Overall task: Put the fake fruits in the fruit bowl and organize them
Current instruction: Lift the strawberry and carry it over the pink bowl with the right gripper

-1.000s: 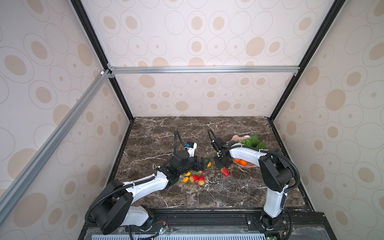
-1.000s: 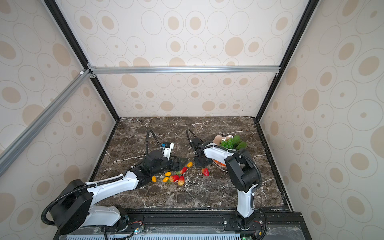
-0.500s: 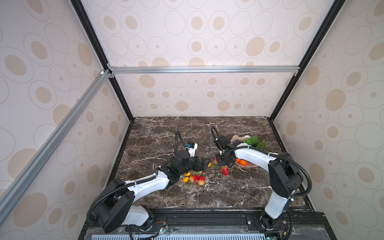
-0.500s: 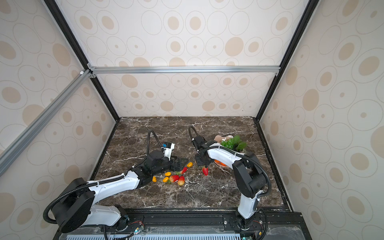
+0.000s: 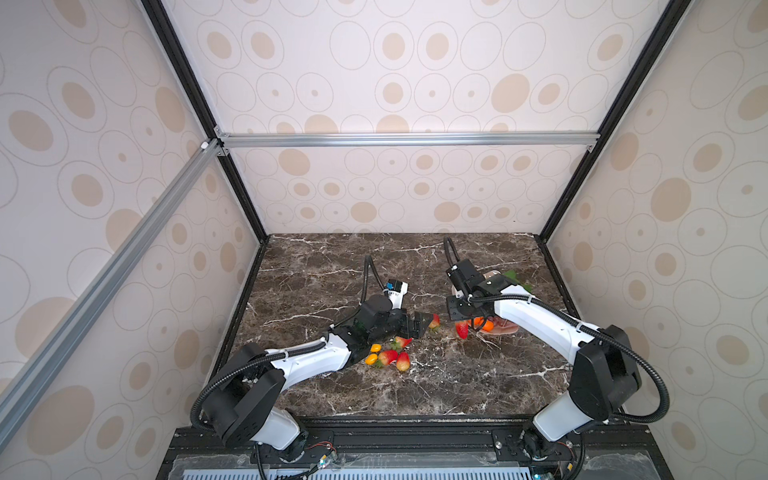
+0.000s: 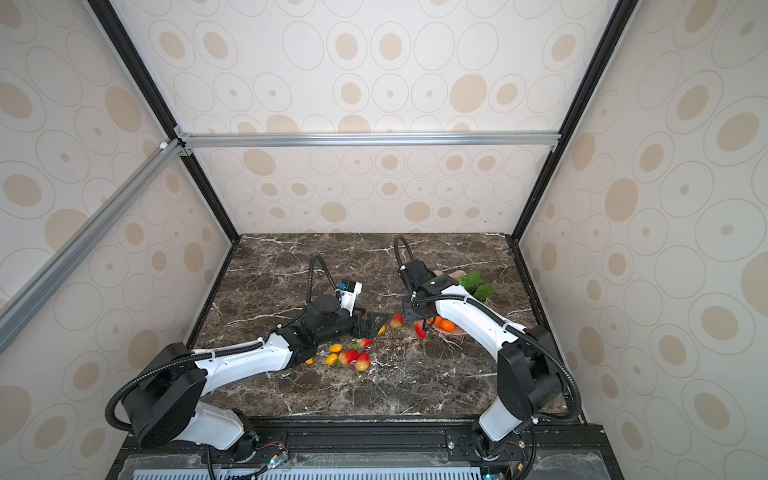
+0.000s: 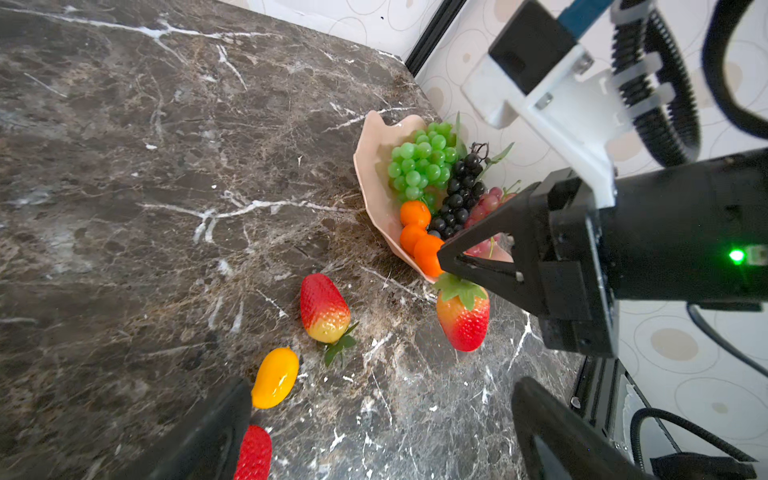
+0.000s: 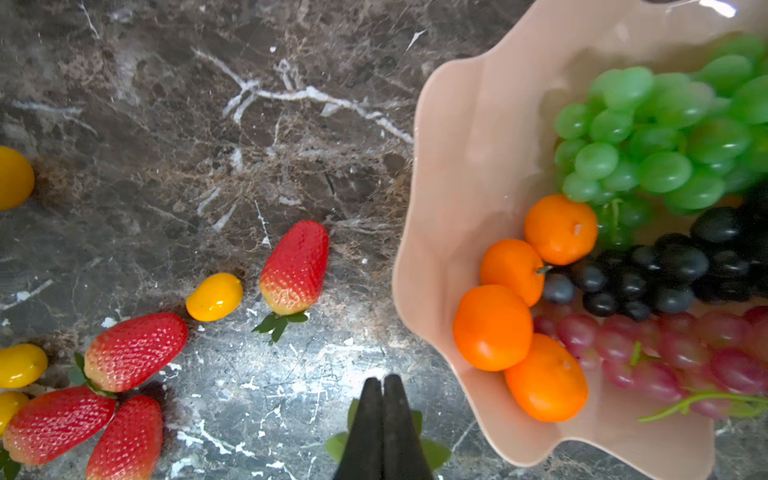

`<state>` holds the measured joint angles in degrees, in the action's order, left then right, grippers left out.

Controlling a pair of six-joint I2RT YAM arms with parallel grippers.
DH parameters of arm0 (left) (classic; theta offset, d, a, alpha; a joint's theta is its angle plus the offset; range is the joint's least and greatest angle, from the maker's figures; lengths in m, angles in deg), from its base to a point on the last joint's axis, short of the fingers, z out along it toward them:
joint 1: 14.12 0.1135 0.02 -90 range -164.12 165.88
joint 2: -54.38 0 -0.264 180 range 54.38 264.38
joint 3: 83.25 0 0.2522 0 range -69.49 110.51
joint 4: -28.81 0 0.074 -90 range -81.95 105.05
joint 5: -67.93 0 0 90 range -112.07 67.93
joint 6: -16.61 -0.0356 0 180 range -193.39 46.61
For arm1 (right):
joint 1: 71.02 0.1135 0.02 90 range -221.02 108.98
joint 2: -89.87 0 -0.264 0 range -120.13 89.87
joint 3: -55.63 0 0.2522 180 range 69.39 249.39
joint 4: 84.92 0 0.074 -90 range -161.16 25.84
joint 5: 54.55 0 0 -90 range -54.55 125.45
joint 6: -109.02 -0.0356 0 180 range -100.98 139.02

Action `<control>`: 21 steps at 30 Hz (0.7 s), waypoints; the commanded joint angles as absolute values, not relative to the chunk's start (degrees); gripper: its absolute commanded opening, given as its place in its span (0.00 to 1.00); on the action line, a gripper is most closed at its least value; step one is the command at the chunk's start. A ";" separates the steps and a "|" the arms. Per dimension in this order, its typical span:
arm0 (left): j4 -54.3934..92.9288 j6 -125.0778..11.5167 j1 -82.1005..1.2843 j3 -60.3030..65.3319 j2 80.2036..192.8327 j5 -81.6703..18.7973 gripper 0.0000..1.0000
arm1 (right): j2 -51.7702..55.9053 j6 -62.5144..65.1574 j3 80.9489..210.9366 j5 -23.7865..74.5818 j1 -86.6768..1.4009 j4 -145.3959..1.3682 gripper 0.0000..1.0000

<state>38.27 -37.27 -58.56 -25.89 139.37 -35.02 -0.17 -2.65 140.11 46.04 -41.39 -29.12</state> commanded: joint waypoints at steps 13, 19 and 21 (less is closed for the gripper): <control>38.79 -40.62 -59.71 -11.35 149.65 -33.48 0.98 | -5.17 3.42 146.89 51.08 -52.13 -34.33 0.00; 39.31 -40.60 -59.73 -8.53 152.38 -33.55 0.98 | -12.40 5.59 151.85 52.14 -53.85 -36.36 0.00; 39.23 -40.53 -59.73 -7.67 153.28 -33.54 0.99 | -14.38 6.06 153.40 52.72 -54.06 -36.66 0.00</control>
